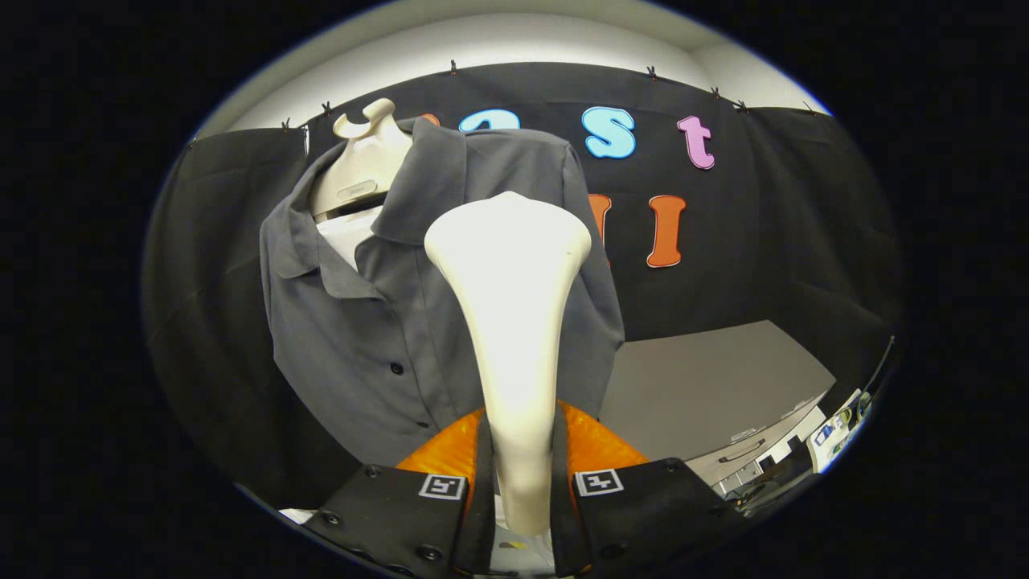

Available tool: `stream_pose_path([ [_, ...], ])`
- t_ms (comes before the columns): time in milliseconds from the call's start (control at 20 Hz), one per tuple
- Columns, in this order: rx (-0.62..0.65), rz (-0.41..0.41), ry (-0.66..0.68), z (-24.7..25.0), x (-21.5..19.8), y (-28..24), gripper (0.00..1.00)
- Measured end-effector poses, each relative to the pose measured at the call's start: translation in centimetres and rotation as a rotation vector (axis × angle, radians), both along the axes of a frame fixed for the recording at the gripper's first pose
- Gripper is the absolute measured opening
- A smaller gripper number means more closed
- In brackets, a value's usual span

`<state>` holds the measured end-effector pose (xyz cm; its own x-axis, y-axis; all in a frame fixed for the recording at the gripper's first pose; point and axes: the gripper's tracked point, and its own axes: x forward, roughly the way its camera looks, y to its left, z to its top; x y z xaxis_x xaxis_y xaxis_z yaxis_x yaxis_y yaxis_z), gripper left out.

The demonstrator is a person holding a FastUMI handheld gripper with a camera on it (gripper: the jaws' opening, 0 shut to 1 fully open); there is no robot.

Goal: Iron the clothes twice with a garment steamer, once on the left side and once on the right side.

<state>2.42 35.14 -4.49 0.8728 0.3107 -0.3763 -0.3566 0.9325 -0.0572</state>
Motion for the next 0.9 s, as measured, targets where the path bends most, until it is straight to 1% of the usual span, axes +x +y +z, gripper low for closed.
stream_pose_path([
  [300,-0.026,-0.012,0.042,-2.4,1.3,1.4,0.36],
  [550,-0.053,-0.026,0.056,-4.0,1.8,1.2,0.36],
  [900,-0.074,-0.029,0.106,-7.3,1.0,0.2,0.36],
])
